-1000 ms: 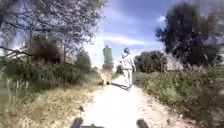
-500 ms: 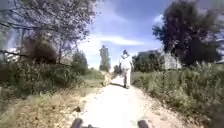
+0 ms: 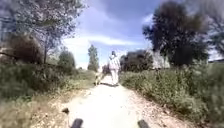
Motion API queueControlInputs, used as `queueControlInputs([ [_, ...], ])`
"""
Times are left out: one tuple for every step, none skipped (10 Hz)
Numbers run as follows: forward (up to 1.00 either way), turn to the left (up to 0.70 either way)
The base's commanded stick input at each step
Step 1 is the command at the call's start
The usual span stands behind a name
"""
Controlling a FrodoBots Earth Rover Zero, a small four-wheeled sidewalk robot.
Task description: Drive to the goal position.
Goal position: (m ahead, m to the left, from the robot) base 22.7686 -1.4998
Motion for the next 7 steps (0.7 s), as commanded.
queueControlInputs([
  [0.69, 0.00],
  [0.69, 0.00],
  [0.69, 0.00],
  [0.69, 0.00],
  [0.70, 0.00],
  [0.70, 0.00],
  [0.70, 0.00],
])
